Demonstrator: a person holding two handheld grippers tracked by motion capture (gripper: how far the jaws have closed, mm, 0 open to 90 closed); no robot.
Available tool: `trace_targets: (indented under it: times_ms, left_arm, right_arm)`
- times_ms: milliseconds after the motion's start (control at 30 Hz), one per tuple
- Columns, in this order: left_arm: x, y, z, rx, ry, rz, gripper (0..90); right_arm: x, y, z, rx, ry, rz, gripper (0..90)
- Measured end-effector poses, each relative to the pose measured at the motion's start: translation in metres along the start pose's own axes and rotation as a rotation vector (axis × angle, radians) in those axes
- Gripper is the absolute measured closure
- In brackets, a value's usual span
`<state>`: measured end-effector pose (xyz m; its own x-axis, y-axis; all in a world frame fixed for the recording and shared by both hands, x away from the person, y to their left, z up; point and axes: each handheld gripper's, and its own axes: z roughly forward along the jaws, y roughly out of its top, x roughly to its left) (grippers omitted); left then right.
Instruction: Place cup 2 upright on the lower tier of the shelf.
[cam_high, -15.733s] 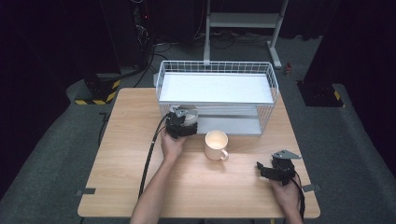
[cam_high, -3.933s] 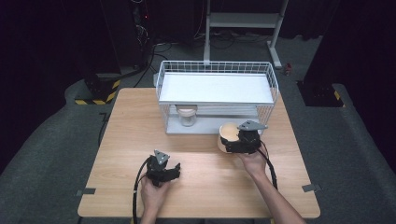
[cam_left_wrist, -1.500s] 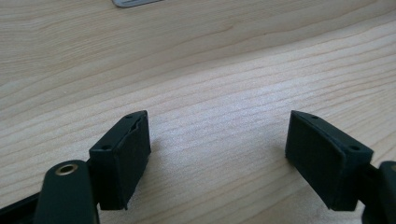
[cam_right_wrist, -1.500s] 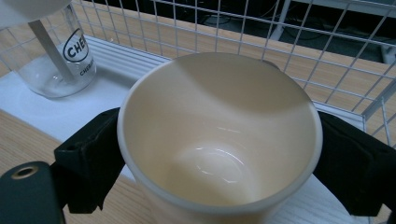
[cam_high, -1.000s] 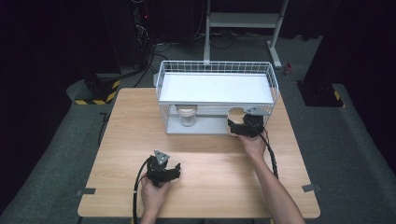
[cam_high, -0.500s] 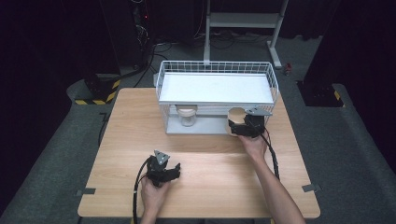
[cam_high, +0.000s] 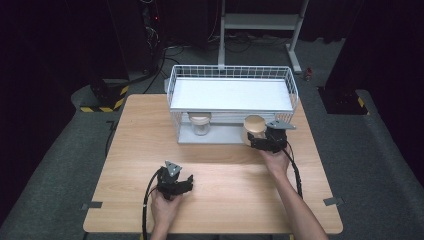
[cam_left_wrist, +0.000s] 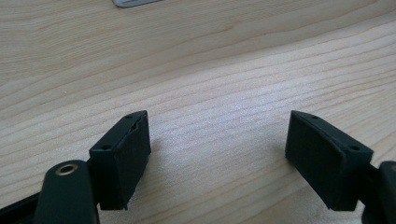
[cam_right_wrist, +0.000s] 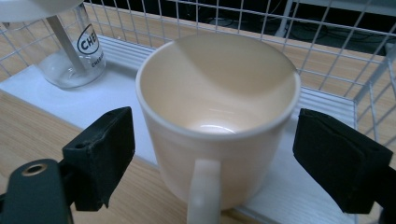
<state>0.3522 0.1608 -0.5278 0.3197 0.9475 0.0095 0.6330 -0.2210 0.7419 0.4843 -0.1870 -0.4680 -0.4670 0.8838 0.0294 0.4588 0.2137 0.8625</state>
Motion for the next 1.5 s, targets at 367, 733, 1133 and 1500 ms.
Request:
trace_targets:
  times_ms: [367, 733, 1133, 1500]
  left_arm:
    - [0.0, 0.0, 0.0, 0.002, -0.002, -0.002, 22.6]
    - [0.0, 0.0, 0.0, 0.001, -0.002, -0.002, 22.6]
    - [0.0, 0.0, 0.0, 0.0, -0.002, -0.002, 22.6]
    - [0.0, 0.0, 0.0, 0.0, -0.002, -0.003, 22.6]
  right_arm:
    - [0.005, -0.017, -0.012, 0.037, -0.019, -0.013, 26.3]
    - [0.01, -0.029, -0.005, 0.087, -0.029, -0.021, 37.7]
    - [0.01, -0.029, 0.0, 0.09, -0.07, -0.016, 43.6]
    - [0.011, -0.029, 0.002, 0.091, -0.079, -0.005, 44.5]
